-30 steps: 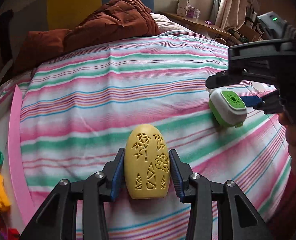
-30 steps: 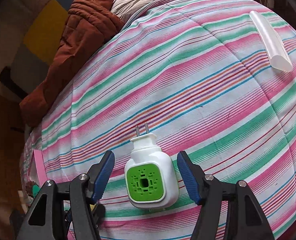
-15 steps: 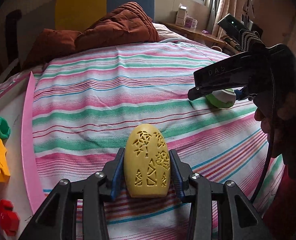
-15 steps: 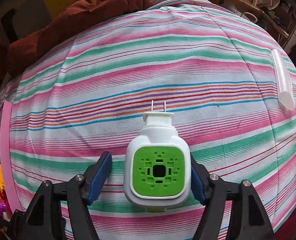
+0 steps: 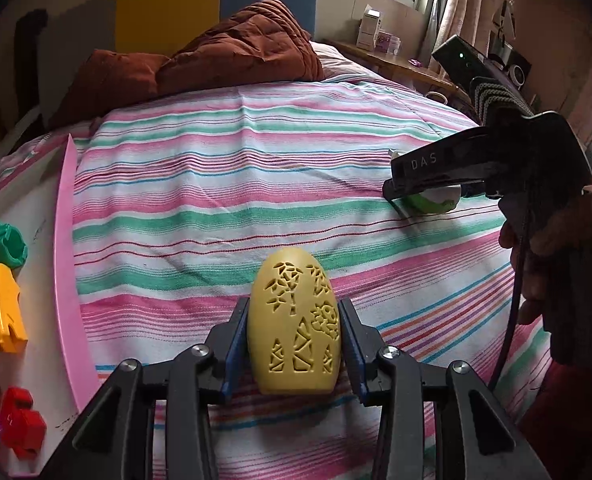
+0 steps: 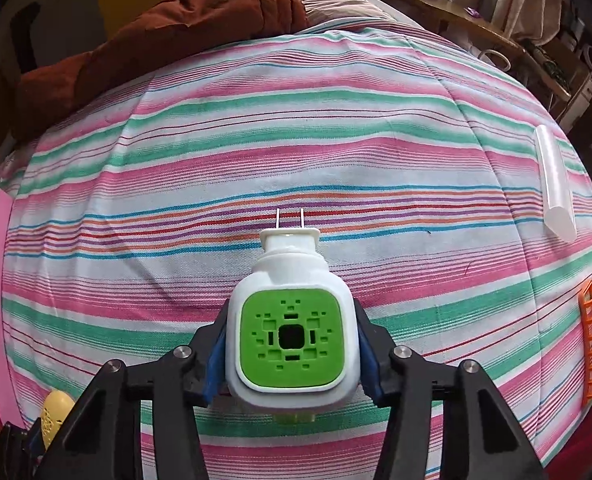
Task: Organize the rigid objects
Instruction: 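Lift the yellow sponge with the left gripper and hold it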
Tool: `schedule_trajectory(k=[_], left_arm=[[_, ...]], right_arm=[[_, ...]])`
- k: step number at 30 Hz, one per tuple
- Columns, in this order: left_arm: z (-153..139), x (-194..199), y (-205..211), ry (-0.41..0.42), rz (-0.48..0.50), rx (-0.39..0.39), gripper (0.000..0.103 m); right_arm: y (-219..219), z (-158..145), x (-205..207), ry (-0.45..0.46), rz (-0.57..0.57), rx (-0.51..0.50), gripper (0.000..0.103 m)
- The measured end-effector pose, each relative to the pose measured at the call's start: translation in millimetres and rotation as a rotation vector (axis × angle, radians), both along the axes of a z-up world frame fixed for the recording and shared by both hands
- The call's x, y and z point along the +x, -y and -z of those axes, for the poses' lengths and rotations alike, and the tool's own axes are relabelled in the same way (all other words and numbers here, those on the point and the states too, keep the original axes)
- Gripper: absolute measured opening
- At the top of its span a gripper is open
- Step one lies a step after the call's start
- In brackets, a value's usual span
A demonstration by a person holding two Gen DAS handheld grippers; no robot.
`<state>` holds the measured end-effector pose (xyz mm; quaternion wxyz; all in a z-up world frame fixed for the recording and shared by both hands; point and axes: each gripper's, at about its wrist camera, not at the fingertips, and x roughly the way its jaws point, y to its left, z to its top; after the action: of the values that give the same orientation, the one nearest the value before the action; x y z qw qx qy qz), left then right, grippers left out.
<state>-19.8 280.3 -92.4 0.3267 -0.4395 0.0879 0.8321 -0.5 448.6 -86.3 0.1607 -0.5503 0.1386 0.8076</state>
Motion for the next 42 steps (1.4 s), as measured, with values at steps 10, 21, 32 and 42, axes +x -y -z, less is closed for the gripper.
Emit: schedule_trajectory(k=[10, 21, 32, 42], left_arm=[[-16.9, 12.4, 18.7, -0.024, -0.024, 0.000, 0.043], [-13.9, 19.9, 22.2, -0.035, -0.016, -0.031, 0.043], [0.5, 23.0, 17.2, -0.068, -0.012, -0.094, 0.043], [4.9, 17.4, 8.7, -0.105, -0.008, -0.092, 0.043]], right_arm=[[15.5, -0.2, -4.6, -0.002, -0.062, 0.110, 0.053], [26.2, 0.7, -10.8, -0.003, -0.081, 0.145, 0.053], [25.4, 1.1, -11.6, 0.000, -0.101, 0.180, 0.053], [22.1, 1.4, -11.9, 0.005, -0.089, 0.161, 0.053]])
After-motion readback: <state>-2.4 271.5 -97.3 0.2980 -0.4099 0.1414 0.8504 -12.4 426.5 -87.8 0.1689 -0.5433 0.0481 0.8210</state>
